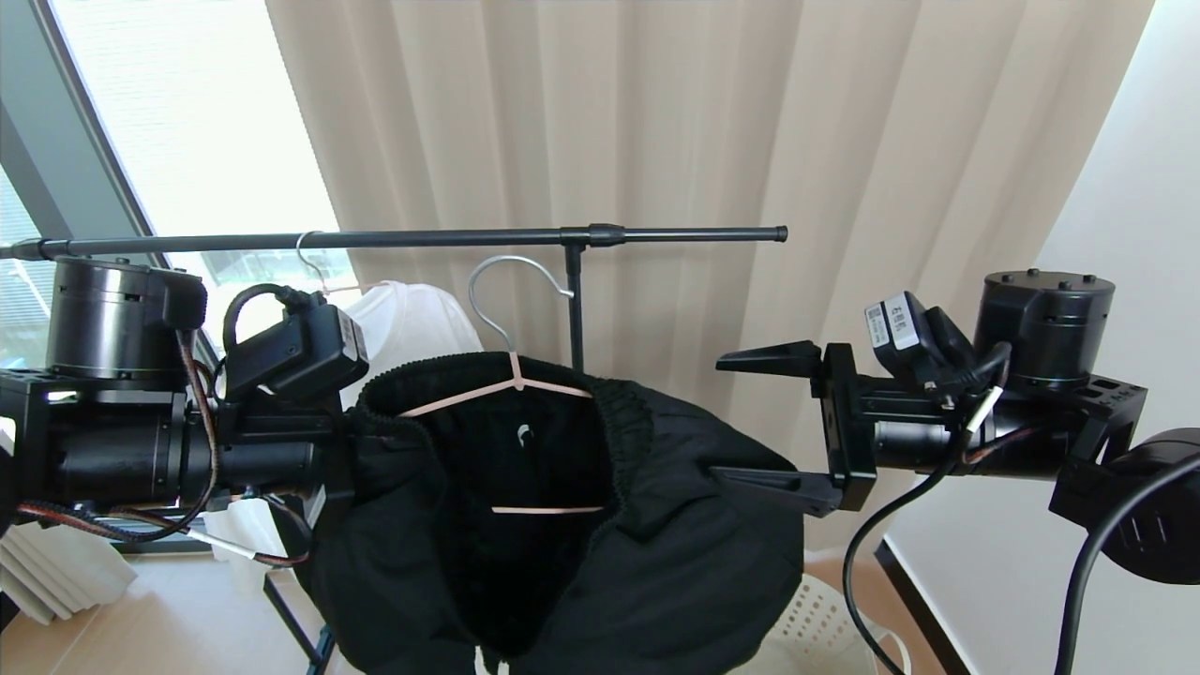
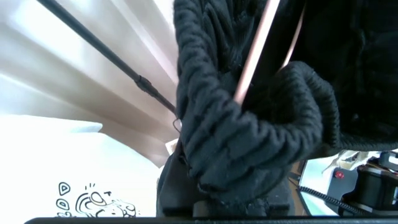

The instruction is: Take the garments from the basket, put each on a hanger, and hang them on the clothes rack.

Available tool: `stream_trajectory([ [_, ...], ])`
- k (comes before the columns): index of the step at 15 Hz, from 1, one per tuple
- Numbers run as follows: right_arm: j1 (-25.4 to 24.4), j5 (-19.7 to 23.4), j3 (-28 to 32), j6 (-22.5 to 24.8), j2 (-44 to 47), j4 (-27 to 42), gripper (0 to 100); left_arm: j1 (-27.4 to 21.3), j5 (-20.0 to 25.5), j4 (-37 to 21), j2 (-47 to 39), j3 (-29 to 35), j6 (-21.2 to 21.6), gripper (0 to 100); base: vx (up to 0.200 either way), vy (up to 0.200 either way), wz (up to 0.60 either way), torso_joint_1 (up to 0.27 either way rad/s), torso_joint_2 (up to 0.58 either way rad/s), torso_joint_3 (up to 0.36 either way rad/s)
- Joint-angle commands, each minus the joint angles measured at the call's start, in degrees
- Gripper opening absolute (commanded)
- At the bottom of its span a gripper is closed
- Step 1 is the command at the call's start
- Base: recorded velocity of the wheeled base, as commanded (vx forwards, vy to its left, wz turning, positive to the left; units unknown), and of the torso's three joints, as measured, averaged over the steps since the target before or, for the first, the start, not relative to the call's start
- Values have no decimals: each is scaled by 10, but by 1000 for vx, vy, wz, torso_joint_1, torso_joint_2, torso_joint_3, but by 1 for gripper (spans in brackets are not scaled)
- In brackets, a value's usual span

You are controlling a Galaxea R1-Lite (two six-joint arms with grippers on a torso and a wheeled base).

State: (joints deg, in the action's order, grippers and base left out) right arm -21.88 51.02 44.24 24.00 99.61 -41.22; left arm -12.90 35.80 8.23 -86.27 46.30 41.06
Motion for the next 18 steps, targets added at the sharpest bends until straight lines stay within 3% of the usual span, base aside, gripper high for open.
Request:
stream_trajectory([
  [1,1,1,-1,4,-1,0,100,9,1,1,5,-2,0,0,0,0,0,0,0,0],
  [4,20,32,-5,39,3,0,100,25,1,0,19,-6,-1,0,0,0,0,0,0,0],
  [10,38,33,6,70,38,1,100,35,2,0,51,-13,-34,0,0,0,0,0,0,0],
  [18,54,32,28,97,90,1,100,51,1,0,88,-17,-43,0,0,0,0,0,0,0],
])
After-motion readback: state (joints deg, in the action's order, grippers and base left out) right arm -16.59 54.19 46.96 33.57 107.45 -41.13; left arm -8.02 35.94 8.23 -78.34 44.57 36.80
